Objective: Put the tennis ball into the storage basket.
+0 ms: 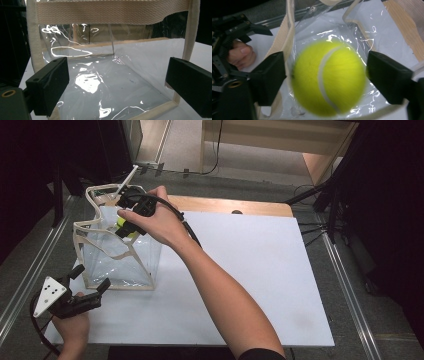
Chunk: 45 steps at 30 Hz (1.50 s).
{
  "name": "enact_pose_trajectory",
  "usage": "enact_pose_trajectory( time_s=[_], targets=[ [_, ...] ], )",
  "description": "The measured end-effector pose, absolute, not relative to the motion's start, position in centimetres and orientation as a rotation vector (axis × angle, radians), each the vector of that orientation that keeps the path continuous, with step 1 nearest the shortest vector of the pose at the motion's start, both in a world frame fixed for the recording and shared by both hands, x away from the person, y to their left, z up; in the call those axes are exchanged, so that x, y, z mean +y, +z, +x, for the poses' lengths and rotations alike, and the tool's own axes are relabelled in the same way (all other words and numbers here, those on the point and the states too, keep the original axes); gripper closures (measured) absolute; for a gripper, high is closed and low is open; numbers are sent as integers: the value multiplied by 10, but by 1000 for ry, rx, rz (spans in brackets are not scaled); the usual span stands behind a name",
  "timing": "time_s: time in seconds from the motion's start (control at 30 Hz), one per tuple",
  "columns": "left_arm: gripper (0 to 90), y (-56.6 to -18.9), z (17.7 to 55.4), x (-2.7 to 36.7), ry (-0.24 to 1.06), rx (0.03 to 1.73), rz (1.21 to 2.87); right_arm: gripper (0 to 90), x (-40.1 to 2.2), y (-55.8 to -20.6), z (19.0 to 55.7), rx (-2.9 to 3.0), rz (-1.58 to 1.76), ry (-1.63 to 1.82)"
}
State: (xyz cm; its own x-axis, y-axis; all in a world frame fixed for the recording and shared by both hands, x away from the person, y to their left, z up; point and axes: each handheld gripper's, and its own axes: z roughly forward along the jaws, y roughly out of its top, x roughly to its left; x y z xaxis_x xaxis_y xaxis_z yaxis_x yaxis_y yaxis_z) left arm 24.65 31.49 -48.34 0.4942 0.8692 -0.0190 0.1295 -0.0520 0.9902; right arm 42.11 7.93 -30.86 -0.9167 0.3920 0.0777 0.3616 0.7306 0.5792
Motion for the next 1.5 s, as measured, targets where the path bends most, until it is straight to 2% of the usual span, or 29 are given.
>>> enact_pose_trajectory(
  time_s=[0.07,0.1,0.23,0.27,0.3,0.33,0.7,1.5],
  targets=[
    [54,-483,246,315,760,904,1521,128,76,-306,420,2862,625,984],
    [54,-483,246,315,761,904,1522,87,74,-305,420,2854,631,1007],
    [54,-484,246,315,760,904,1522,86,67,-299,414,2812,632,1048],
    [54,-484,246,315,761,906,1523,71,65,-297,412,2811,630,1053],
    [53,-484,246,315,761,905,1520,6,63,-296,410,2808,624,1064],
    [54,-484,246,315,762,906,1523,0,62,-296,409,2803,629,1068],
    [54,-484,246,315,762,905,1529,0,35,-296,398,2725,679,1121],
    [53,-484,246,313,763,907,1533,0,-14,-328,383,2636,765,1142]
  ],
)
